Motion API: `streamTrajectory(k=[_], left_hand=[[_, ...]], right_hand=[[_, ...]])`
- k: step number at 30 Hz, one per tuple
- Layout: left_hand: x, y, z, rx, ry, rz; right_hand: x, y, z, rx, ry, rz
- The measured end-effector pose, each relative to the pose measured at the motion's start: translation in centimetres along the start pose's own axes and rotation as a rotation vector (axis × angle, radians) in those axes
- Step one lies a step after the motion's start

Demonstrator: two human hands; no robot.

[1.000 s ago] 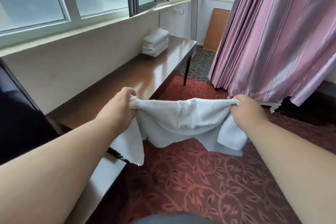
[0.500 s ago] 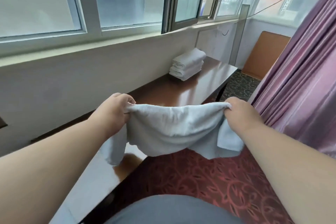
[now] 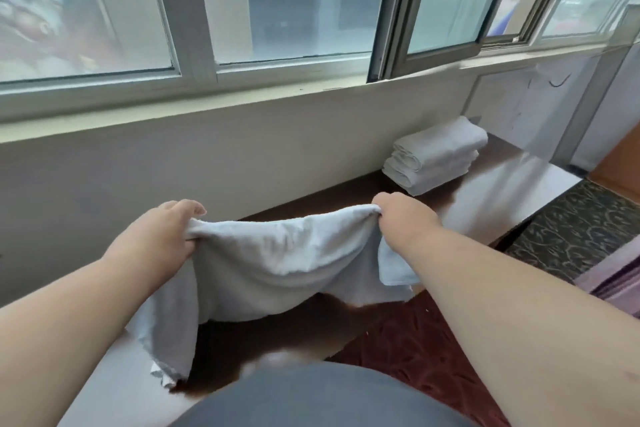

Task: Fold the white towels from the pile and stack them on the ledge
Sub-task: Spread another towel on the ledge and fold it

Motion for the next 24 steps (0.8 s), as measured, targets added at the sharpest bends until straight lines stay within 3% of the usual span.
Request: streamTrajectory(k=[4, 10, 16, 21, 24], left_hand=[[-1.0, 2.2, 2.2, -0.059, -0.188, 0.187], [-4.5, 5.7, 3.5, -0.307, -0.479, 0.350], [-8.1, 8.4, 6.3, -0.299, -0.466, 0.259], [-9.7, 11.7, 10.9, -0.248, -0.455, 0.289], [-7.4, 14.7, 13.8, -0.210, -0.264, 0.343]], right_hand=[[-0.9, 1.0, 8.0, -0.055, -0.141, -0.066], [-2.1, 5.0, 16.6, -0.163, -0.217, -0.153], [-6.4, 9.2, 23.4, -0.210, -0.279, -0.165], [-9.4, 12.5, 26.6, -0.088, -0.235, -0.194], [-10.1, 15.0, 26.4, -0.077, -0.244, -0.131]])
Point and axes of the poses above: each hand's wrist, its own z-axis towards the middle knuckle, its own y-axis out of the palm, x = y × z, the point moved 6 cm from there along z, towards the middle knuckle, and after that the axes turned 9 degrees about y, right-handed, at the moved point
